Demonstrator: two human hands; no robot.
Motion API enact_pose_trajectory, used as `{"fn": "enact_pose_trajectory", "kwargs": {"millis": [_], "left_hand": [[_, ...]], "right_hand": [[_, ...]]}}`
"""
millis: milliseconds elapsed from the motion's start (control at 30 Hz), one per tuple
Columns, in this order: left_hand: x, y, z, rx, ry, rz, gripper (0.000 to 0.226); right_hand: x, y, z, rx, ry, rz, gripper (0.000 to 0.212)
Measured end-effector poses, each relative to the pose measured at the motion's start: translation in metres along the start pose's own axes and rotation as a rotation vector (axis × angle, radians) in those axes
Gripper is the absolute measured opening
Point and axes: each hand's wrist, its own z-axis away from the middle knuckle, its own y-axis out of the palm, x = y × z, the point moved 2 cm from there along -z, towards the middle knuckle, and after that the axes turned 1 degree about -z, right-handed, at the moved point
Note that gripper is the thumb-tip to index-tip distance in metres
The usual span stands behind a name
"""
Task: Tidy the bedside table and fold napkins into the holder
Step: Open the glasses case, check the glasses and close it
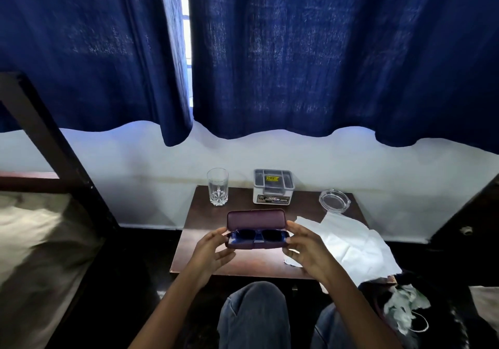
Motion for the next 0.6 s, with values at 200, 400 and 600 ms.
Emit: {"fn": "enact_pose_trajectory", "kwargs": {"millis": [200, 400, 600], "left_hand": [[-0.002, 0.011, 0.006, 0.059, -0.065, 0.174, 0.029], [-0.007, 0.019, 0.015, 0.145, -0.103, 0.233, 0.029], [-0.005, 0.023, 0.018, 0.154, -0.124, 0.262, 0.014]], "right_hand": [[0.005, 0.000, 0.006, 0.043, -0.018, -0.154, 0.044], [0.012, 0.002, 0.013, 0.058, -0.076, -0.234, 0.030], [0.011, 0.000, 0.016, 0.027, -0.105, -0.242, 0.024]]}}
